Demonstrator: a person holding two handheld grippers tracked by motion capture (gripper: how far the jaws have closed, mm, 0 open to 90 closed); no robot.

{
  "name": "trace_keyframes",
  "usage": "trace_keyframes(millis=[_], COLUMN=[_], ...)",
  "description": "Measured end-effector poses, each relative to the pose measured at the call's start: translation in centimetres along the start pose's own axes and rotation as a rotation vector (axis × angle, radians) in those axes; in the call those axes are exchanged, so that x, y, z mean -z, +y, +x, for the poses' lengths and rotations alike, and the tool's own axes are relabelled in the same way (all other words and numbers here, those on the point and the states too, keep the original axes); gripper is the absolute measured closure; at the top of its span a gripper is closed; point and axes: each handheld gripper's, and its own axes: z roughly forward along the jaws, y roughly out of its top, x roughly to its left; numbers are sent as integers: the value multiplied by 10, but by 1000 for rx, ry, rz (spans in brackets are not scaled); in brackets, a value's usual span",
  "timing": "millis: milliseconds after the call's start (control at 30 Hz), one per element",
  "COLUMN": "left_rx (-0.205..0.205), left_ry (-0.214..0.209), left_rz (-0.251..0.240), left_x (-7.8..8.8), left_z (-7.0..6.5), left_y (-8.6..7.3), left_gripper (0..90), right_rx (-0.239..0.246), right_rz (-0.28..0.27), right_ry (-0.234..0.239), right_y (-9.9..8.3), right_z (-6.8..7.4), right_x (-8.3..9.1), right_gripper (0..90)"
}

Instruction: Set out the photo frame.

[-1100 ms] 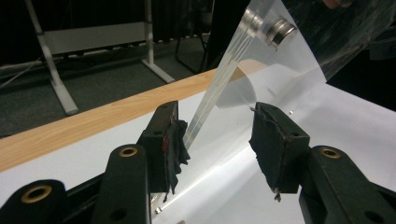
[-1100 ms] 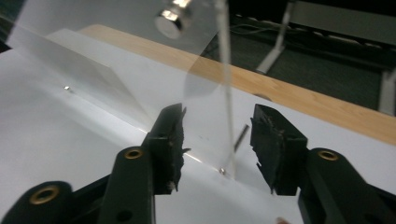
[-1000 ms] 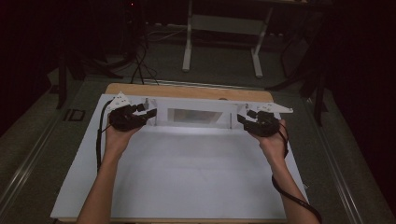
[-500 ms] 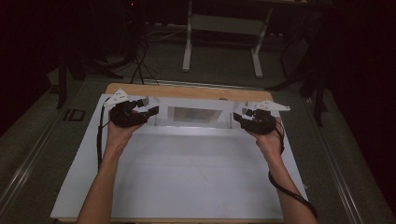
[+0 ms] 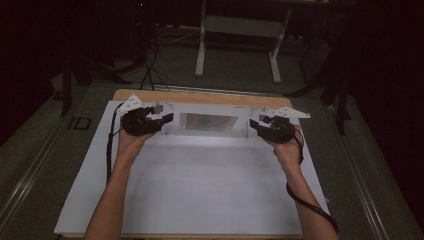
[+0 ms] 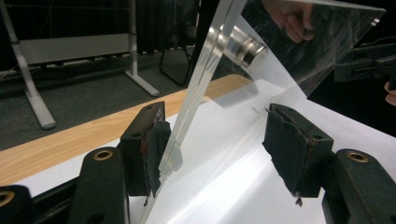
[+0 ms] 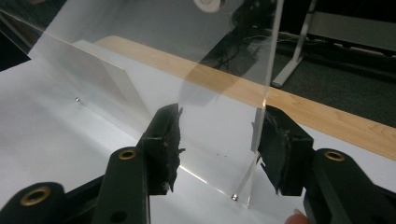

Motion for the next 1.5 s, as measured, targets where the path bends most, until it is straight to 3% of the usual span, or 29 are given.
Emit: trace_keyframes(millis=[167, 433, 600, 733, 1500], left_rx=[-26, -27, -32, -64, -86], left_ry=[56, 87, 102, 134, 190], left_rz=[6, -17, -24, -9, -1], left_x=[-3, -7, -9, -12, -20], left_z=[-3, -2, -1, -3, -3], left_y=[0, 0, 1, 2, 7], left_gripper=[426, 434, 435, 432, 421], right_rx=[7, 1, 25, 45, 78], right_rz=[-5, -17, -16, -17, -43], right_ry=[-14, -30, -62, -90, -153], right_y=[1, 2, 3, 4, 4], right_z=[0, -1, 1, 4, 7], right_x=[-2, -7, -9, -12, -19], right_gripper=[507, 508, 511, 511, 509])
